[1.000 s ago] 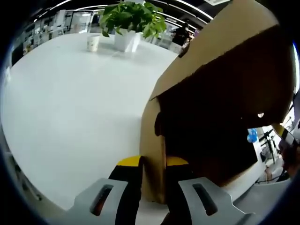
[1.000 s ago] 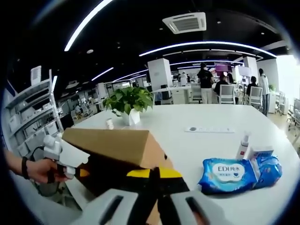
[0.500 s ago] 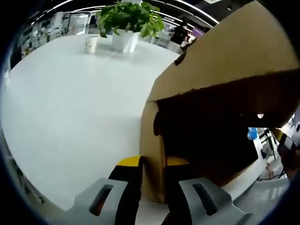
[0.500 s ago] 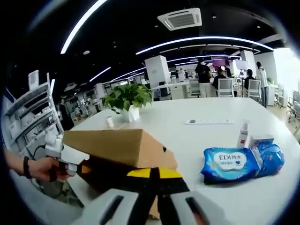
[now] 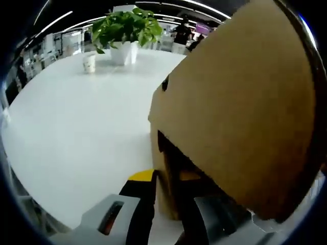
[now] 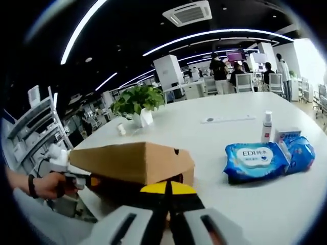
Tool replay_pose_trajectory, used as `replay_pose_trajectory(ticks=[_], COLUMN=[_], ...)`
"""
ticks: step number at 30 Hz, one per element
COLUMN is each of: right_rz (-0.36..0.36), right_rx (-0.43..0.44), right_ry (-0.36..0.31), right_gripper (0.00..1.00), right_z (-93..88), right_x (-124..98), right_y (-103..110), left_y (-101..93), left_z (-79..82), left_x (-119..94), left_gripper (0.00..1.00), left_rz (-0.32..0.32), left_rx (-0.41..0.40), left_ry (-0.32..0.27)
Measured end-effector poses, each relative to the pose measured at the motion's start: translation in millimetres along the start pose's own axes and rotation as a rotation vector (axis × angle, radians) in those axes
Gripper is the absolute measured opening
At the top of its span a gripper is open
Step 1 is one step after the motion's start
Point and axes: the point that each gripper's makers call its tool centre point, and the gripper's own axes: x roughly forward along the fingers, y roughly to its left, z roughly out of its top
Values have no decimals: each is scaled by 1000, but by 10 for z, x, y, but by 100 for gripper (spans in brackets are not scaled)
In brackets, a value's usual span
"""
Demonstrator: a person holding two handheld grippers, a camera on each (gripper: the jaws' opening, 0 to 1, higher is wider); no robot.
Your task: Operate the shoe box by opening the lid, removing the specified soft item, and placing it in the target area until the item is outside and the box remains undamaged.
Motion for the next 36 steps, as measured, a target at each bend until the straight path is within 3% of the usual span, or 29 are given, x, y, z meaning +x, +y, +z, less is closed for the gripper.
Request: replay_pose_trajectory(ticks=[14, 23, 36], right_rz=[2, 17, 44], right_rx=[64, 86, 114], right_ry=[45, 63, 97], right_gripper=[0, 0, 0], right_z=[-140, -196, -288], right_x=[20, 31, 38], right_y=[-43, -34, 27], left_y=[53, 99, 126], left_z=[183, 162, 91], left_x=[-156, -284, -405], left_gripper=[9, 8, 7], left_rz=[-9, 24, 23], left_rx=[33, 70, 74], left_ry=[-72, -63, -60])
